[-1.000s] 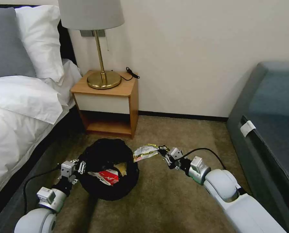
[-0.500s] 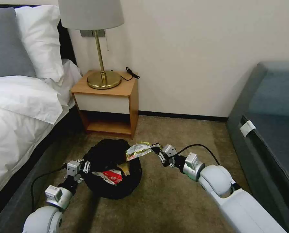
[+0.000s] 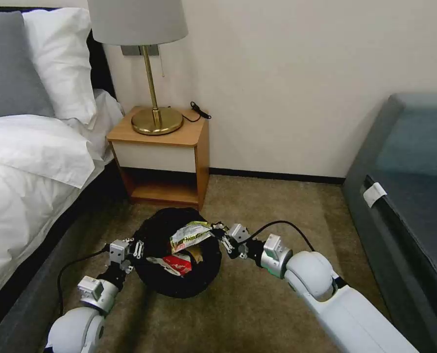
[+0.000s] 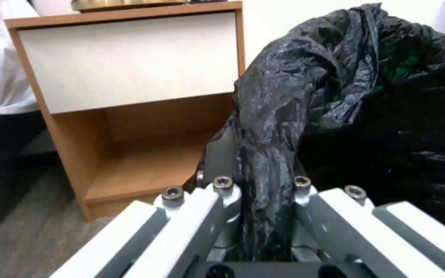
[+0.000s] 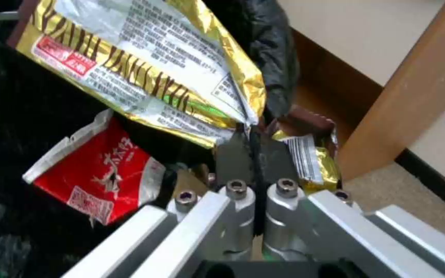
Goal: Pick up the trash bin, then pick up the garbage on the floor and place it into the trash bin.
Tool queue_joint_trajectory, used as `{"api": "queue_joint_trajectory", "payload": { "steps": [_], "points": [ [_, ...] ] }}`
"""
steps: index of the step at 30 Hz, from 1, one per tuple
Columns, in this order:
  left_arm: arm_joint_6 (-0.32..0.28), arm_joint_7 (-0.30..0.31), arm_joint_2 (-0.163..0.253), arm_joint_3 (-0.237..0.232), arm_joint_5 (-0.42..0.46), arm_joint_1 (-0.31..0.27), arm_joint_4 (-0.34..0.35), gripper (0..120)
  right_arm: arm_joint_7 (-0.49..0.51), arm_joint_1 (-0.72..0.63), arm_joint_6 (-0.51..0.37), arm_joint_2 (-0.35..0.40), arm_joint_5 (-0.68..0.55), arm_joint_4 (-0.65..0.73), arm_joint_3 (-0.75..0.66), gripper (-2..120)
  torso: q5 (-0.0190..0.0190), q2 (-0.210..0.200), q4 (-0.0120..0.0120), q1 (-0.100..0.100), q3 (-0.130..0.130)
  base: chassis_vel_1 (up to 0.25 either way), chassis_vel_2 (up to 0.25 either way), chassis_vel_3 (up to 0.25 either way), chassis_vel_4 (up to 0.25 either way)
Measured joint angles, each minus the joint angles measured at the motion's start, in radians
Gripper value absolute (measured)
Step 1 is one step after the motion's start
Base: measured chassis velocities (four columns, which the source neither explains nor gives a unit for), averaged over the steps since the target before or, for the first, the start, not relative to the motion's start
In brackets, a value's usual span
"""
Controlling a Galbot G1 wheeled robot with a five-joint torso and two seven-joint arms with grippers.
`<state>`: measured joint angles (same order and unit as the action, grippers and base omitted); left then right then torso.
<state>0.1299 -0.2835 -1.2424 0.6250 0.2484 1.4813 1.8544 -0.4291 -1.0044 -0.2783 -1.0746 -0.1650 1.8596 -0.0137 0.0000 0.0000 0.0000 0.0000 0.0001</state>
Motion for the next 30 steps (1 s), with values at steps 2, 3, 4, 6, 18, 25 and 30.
{"api": "queue_joint_trajectory", "payload": {
  "steps": [2, 3, 4, 6, 18, 25, 30],
  "points": [
    [-0.001, 0.000, 0.000, -0.007, 0.000, -0.001, -0.001, 3, -0.002, 0.024, 0.002, -0.005, -0.004, -0.020, 0.018, 0, -0.0001, 0.000, 0.0000, 0.000, 0.000, 0.000, 0.000, 0.000, 0.000],
    [-0.001, 0.000, 0.000, -0.007, 0.000, -0.001, -0.001, 3, -0.002, 0.024, 0.002, -0.005, -0.004, -0.020, 0.018, 0, -0.0001, 0.000, 0.0000, 0.000, 0.000, 0.000, 0.000, 0.000, 0.000],
    [-0.001, 0.000, -0.001, -0.009, 0.000, -0.001, -0.002, 3, -0.002, 0.035, 0.002, -0.007, -0.006, -0.029, 0.027, 0, -0.0001, 0.000, 0.0000, 0.000, 0.000, 0.000, 0.000, 0.000, 0.000],
    [-0.001, 0.001, -0.002, -0.010, 0.000, -0.002, -0.003, 3, -0.003, 0.044, 0.002, -0.008, -0.008, -0.036, 0.034, 0, -0.0001, 0.000, 0.0000, 0.000, 0.000, 0.000, 0.000, 0.000, 0.000],
    [-0.004, 0.011, 0.002, -0.029, 0.012, -0.029, -0.026, 3, -0.010, 0.105, 0.009, -0.043, -0.014, -0.097, 0.113, 0, -0.0001, 0.000, 0.0001, 0.000, 0.000, 0.000, 0.000, 0.000, 0.000],
    [-0.007, 0.014, 0.011, -0.027, 0.020, -0.038, -0.034, 3, -0.002, 0.108, 0.022, -0.047, -0.007, -0.113, 0.116, 12, -0.0001, 0.000, 0.0000, 0.000, 0.000, 0.000, 0.000, 0.000, 0.000],
    [-0.012, 0.015, 0.016, -0.024, 0.026, -0.044, -0.036, 3, 0.002, 0.114, 0.032, -0.046, -0.009, -0.125, 0.114, 32, 0.0000, 0.000, 0.0000, 0.000, 0.000, 0.000, 0.000, 0.000, 0.000]
  ]
}}
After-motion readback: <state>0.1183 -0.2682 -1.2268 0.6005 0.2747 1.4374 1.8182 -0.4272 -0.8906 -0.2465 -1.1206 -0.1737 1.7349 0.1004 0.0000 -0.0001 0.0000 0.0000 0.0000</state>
